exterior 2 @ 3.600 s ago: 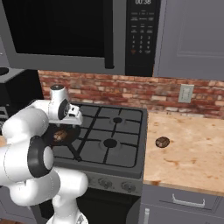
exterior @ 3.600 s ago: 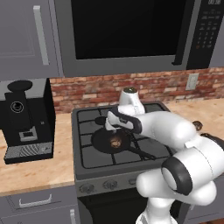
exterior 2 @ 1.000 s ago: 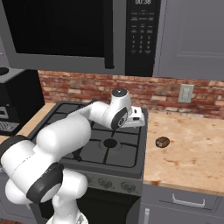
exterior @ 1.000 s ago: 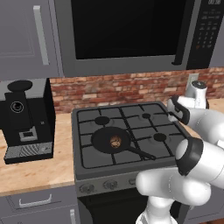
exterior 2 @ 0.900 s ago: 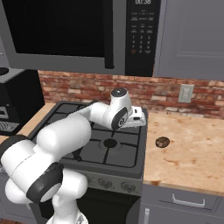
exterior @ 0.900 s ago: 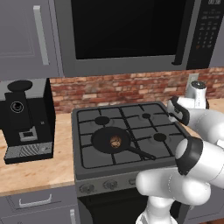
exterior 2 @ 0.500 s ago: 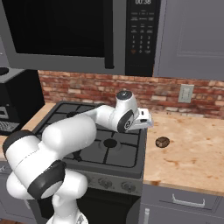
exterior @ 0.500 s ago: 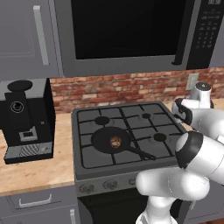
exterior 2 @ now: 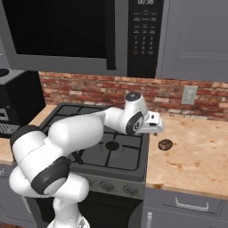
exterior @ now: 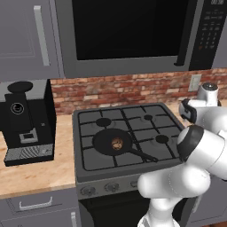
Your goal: Put the potato and potato in the pan. Then turn on the front left burner and set the heat to medium.
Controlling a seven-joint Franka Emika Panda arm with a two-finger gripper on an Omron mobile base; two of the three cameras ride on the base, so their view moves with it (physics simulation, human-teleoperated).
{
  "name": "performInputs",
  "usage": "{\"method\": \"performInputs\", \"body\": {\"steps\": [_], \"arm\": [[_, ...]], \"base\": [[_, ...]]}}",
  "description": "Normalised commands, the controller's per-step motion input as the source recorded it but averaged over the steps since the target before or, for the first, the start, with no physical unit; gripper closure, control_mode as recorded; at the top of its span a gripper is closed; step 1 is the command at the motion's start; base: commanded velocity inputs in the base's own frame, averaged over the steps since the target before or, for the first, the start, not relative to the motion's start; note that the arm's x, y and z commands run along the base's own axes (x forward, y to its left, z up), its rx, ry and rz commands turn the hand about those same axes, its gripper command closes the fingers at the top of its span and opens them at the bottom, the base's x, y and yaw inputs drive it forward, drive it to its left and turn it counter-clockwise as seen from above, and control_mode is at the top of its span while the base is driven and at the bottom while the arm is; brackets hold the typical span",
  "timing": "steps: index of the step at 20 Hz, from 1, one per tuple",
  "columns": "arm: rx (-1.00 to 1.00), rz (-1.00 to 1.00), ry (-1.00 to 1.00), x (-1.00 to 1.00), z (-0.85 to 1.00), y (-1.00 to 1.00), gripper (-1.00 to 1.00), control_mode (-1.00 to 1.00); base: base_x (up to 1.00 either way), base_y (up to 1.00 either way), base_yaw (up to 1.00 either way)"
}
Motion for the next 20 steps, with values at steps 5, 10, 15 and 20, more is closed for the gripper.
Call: {"method": "performInputs", "body": {"steps": [5,10,15,20], "arm": [[0.04,-0.15,0.0,-0.13,0.0,-0.17,-1.0,-1.0],[0.12,-0.07,0.0,-0.24,0.0,-0.05,-1.0,-1.0],[0.13,-0.05,0.0,-0.09,0.0,-0.09,-1.0,-1.0],[0.19,-0.1,0.0,0.0,0.0,-0.21,-1.0,-1.0]], "base": [[0.0,0.0,0.0],[0.0,0.0,0.0],[0.0,0.0,0.0],[0.0,0.0,0.0]]}}
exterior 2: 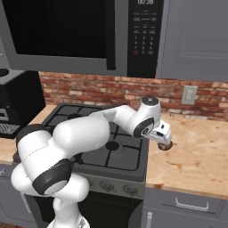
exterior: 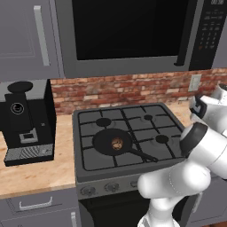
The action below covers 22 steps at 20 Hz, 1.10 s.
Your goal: Put the potato and potato in the pan. Then turn on the front left burner and set the heat to medium.
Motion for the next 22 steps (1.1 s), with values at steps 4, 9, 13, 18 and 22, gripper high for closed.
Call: {"method": "performInputs", "body": {"steps": [4,9,13,18,22], "arm": [[0.19,-0.13,0.0,0.0,0.0,-0.13,-1.0,-1.0],[0.09,-0.12,0.0,0.0,0.0,-0.05,-1.0,-1.0],[-0.01,-0.03,0.0,0.02,0.0,0.0,-1.0,-1.0],[-0.06,0.0,0.0,0.15,-0.08,0.0,-1.0,-1.0],[-0.07,0.0,0.0,0.18,-0.2,0.0,-1.0,-1.0]], "base": [[0.0,0.0,0.0],[0.0,0.0,0.0],[0.0,0.0,0.0],[0.0,0.0,0.0],[0.0,0.0,0.0]]}}
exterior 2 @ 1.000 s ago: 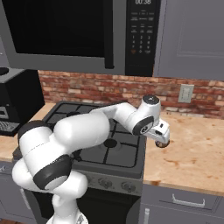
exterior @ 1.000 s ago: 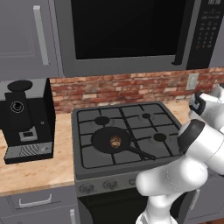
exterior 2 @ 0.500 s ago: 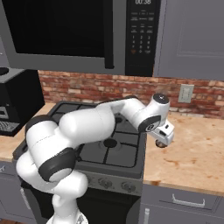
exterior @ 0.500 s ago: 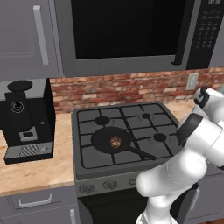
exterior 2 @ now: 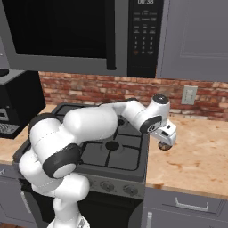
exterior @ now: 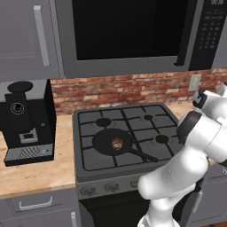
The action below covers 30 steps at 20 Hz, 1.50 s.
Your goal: Put the potato and potato in the pan. Then turn on the front left burner and set the heat to medium.
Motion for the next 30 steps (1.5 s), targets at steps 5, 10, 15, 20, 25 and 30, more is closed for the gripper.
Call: {"method": "performInputs", "body": {"steps": [5,10,15,20,25,30], "arm": [[-0.04,0.0,-0.01,0.15,-0.22,0.0,-1.0,-1.0],[-0.02,0.0,-0.01,0.0,-0.06,0.0,-1.0,-1.0],[-0.04,0.0,0.0,0.0,-0.01,0.0,-1.0,-1.0],[-0.05,0.0,0.0,0.21,0.0,0.0,-1.0,-1.0],[-0.09,0.0,0.0,0.51,-0.06,-0.01,-1.0,-1.0],[-0.04,0.0,0.0,0.37,-0.02,-0.07,-1.0,-1.0]], "base": [[0.0,0.0,0.0],[0.0,0.0,0.0],[0.0,0.0,0.0],[0.0,0.0,0.0],[0.0,0.0,0.0],[0.0,0.0,0.0]]}}
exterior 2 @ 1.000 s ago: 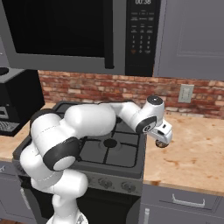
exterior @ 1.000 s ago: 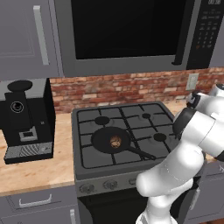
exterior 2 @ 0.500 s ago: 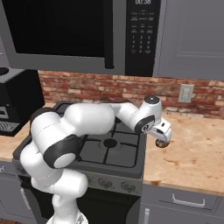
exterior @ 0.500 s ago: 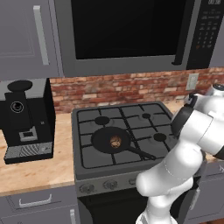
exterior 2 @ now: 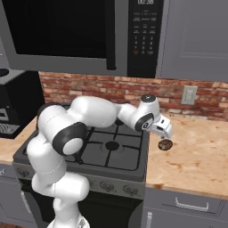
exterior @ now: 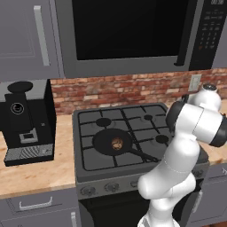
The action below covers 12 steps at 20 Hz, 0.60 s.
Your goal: Put the potato and potato in the pan. Then turn on the front left burner and set the heat to medium.
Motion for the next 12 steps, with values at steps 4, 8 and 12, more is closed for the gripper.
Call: {"method": "performInputs", "body": {"steps": [4,8,12], "arm": [[-0.01,0.0,0.0,0.08,0.0,-0.16,-1.0,-1.0],[0.0,0.0,0.0,-0.04,0.0,-0.2,-1.0,-1.0],[0.0,0.0,0.0,-0.08,-0.03,-0.23,-1.0,-1.0]], "base": [[0.0,0.0,0.0],[0.0,0.0,0.0],[0.0,0.0,0.0]]}}
